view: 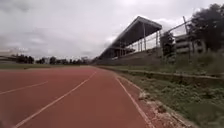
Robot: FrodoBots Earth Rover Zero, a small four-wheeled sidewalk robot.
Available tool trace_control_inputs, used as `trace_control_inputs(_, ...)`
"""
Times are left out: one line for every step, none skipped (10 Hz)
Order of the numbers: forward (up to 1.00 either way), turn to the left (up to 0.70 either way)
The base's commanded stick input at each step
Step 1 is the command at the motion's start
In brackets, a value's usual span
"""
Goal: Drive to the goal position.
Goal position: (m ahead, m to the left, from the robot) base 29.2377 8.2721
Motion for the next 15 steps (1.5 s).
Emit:
trace_control_inputs(0.70,0.06)
trace_control_inputs(0.70,0.08)
trace_control_inputs(0.70,0.00)
trace_control_inputs(0.70,0.00)
trace_control_inputs(0.70,0.00)
trace_control_inputs(0.70,0.00)
trace_control_inputs(0.70,0.00)
trace_control_inputs(0.70,0.00)
trace_control_inputs(0.70,0.00)
trace_control_inputs(0.70,0.00)
trace_control_inputs(0.70,0.00)
trace_control_inputs(0.70,0.00)
trace_control_inputs(0.70,0.00)
trace_control_inputs(0.70,0.00)
trace_control_inputs(0.70,0.00)
